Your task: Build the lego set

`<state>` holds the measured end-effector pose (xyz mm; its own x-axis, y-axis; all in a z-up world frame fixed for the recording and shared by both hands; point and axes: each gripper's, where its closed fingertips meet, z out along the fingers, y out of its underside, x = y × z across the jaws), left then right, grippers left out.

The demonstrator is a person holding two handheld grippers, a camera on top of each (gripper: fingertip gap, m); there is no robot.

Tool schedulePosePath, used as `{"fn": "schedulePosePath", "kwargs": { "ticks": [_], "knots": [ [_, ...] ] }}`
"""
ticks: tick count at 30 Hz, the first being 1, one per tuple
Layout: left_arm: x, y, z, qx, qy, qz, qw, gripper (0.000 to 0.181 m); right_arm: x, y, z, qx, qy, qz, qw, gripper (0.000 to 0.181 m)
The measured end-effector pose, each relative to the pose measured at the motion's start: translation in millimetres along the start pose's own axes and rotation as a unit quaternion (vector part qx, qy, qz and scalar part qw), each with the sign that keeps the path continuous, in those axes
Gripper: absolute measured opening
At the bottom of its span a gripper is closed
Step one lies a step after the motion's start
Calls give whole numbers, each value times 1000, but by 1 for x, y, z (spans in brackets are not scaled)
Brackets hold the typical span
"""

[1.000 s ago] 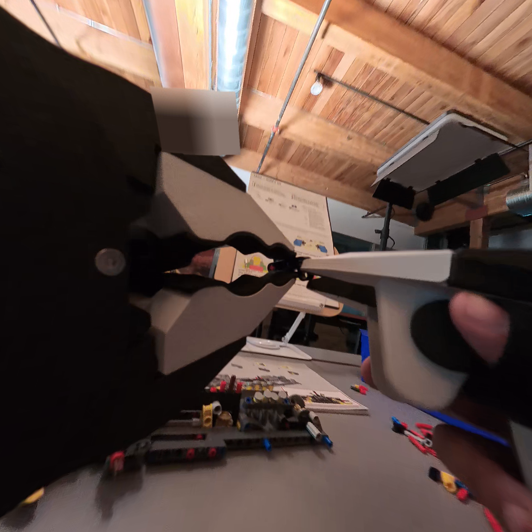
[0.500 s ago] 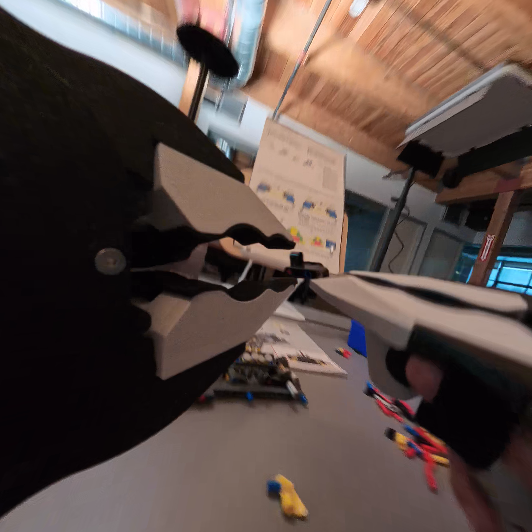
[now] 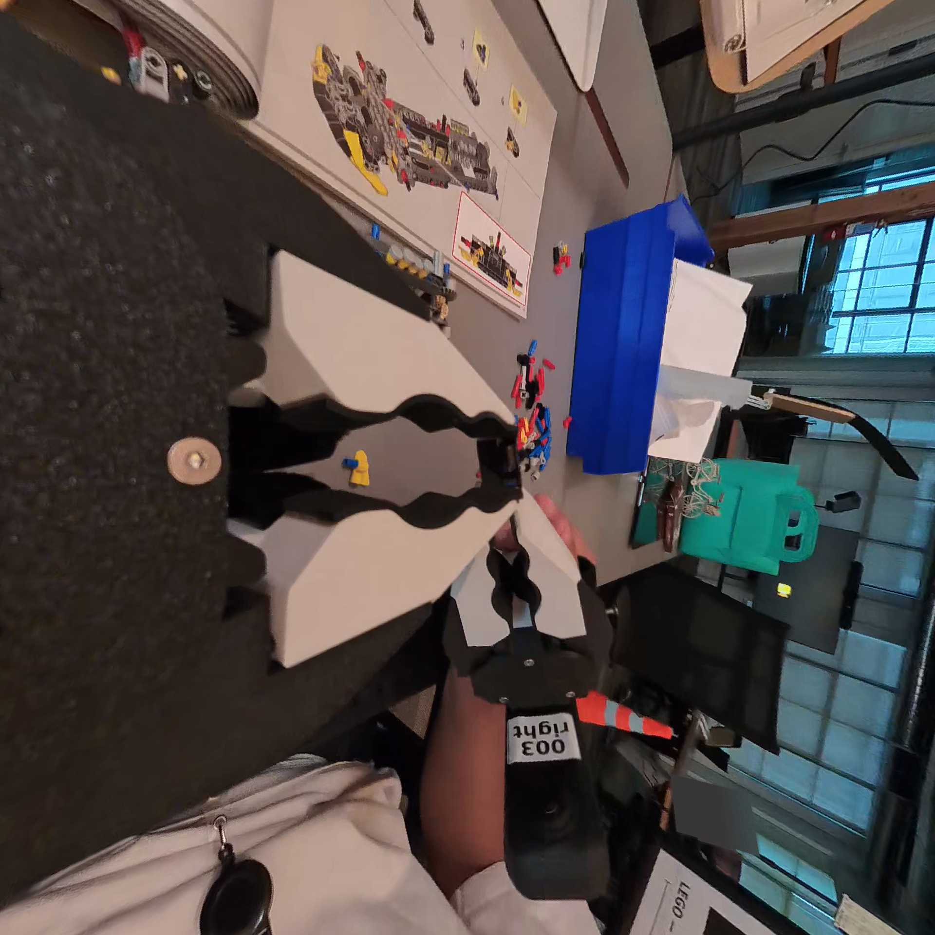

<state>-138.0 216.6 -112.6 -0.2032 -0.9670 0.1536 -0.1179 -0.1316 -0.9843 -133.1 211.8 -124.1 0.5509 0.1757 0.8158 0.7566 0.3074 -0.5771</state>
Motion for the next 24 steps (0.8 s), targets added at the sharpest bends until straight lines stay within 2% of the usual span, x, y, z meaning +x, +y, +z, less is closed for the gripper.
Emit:
{"fn": "schedulePosePath", "kwargs": {
  "ticks": [7, 13, 15, 17, 18, 19, 21, 22, 24],
  "knots": [
    [-3, 1, 0, -2, -10, 15, 1000, 9, -1, 0, -1, 3, -4, 11, 1000, 7],
    [-3, 2, 1, -8, -15, 38, 999, 10, 1, 1, -1, 13, -18, 53, 998, 7],
    [-2, 2, 1, -14, -16, 43, 999, 12, -1, 0, -2, 25, -38, 91, 995, 7],
    [2, 2, 1, -19, -3, 36, 999, 16, -2, 0, -3, 27, -72, 171, 982, 6],
    [3, 2, 0, -19, 3, 31, 999, 17, -4, -2, -4, 33, -103, 239, 965, 6],
    [4, 1, 0, -17, 6, 32, 999, 17, -4, -5, -6, 46, -139, 318, 937, 6],
    [5, 1, -1, -17, 6, 48, 999, 17, 8, -6, -10, 69, -175, 461, 867, 7],
    [5, 2, -1, -20, 4, 60, 998, 17, 15, -5, -11, 91, -193, 529, 821, 6],
    [5, 6, 0, -31, -1, 84, 996, 17, 20, -2, -14, 105, -259, 664, 693, 6]
  ]
}}
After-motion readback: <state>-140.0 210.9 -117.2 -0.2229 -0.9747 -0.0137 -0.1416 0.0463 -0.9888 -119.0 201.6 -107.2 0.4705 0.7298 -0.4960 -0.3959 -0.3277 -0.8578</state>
